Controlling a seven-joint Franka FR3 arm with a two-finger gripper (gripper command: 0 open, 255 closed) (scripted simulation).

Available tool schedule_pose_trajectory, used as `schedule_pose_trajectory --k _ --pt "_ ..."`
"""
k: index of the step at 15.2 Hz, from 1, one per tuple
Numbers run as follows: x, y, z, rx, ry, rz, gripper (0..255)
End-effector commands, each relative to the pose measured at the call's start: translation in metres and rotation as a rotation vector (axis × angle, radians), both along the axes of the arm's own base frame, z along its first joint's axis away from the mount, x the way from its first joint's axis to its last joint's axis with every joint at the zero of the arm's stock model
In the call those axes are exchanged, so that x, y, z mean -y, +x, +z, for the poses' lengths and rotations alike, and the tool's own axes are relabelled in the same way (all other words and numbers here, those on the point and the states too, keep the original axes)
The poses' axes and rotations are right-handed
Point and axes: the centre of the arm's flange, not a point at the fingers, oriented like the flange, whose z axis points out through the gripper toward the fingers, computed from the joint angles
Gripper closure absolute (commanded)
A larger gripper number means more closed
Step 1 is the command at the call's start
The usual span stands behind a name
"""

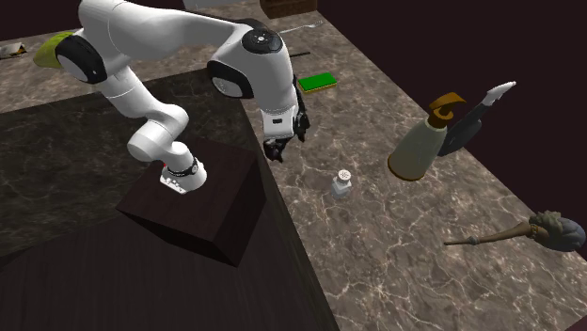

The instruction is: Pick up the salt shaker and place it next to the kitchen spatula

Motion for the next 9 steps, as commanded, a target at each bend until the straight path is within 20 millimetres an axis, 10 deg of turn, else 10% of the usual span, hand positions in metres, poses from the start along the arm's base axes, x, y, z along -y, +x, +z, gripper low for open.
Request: schedule_pose_trajectory --k 1,9 --pt "0.01 0.022 0.007 0.015 0.005 -0.04 0" --pt "0.049 0.103 0.04 0.065 0.024 -0.192 0"
